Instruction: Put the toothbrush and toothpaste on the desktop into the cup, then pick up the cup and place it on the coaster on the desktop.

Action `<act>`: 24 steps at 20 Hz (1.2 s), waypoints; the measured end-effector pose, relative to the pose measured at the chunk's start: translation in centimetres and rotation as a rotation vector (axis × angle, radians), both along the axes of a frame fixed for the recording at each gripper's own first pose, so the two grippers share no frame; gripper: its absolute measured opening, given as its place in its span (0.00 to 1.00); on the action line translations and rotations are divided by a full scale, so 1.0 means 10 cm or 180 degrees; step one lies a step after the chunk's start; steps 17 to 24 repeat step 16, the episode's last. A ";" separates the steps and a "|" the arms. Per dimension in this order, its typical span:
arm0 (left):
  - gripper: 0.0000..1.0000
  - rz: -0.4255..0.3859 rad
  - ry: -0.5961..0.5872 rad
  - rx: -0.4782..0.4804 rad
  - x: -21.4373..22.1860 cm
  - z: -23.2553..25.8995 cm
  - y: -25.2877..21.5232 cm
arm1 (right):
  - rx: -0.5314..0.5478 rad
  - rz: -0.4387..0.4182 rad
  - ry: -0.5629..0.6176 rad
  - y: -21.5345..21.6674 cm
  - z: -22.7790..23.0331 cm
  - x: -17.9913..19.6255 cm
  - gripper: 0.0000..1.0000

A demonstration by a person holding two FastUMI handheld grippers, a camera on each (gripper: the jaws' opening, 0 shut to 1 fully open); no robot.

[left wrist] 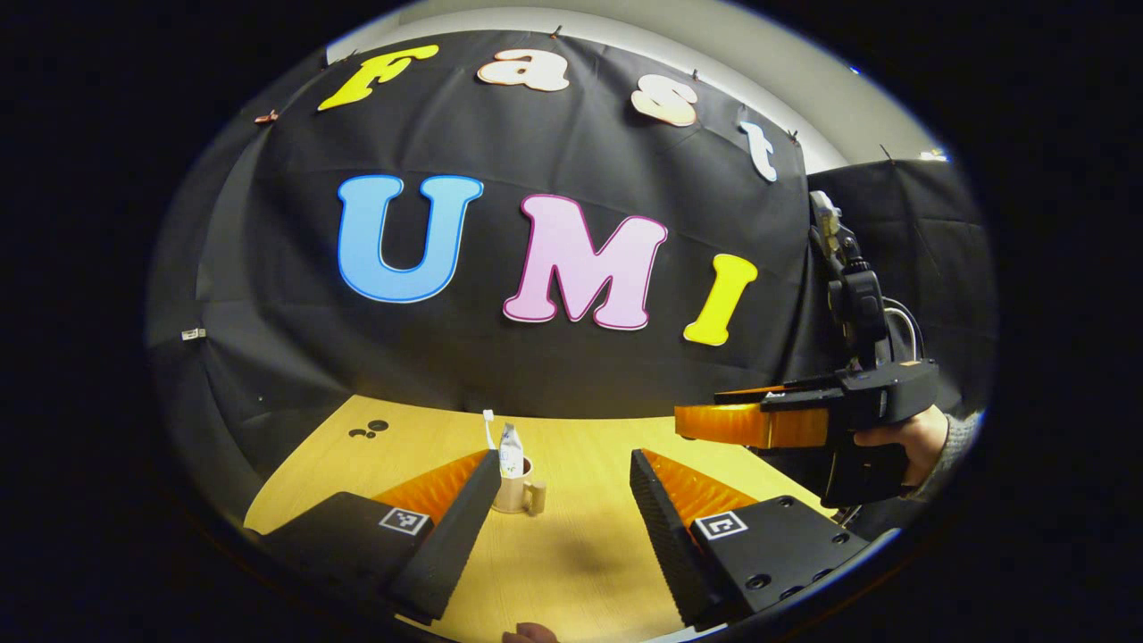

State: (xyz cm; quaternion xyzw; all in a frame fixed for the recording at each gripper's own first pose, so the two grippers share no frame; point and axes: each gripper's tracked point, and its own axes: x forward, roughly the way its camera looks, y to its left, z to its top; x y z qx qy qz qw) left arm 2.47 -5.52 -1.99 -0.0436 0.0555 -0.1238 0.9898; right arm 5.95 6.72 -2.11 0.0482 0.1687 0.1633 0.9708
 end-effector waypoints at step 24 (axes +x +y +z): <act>0.96 0.0013 -0.0199 0.0140 -0.04 0.34 -0.07 | 0.0204 -0.0233 -0.0259 -0.33 0.37 -0.31 0.98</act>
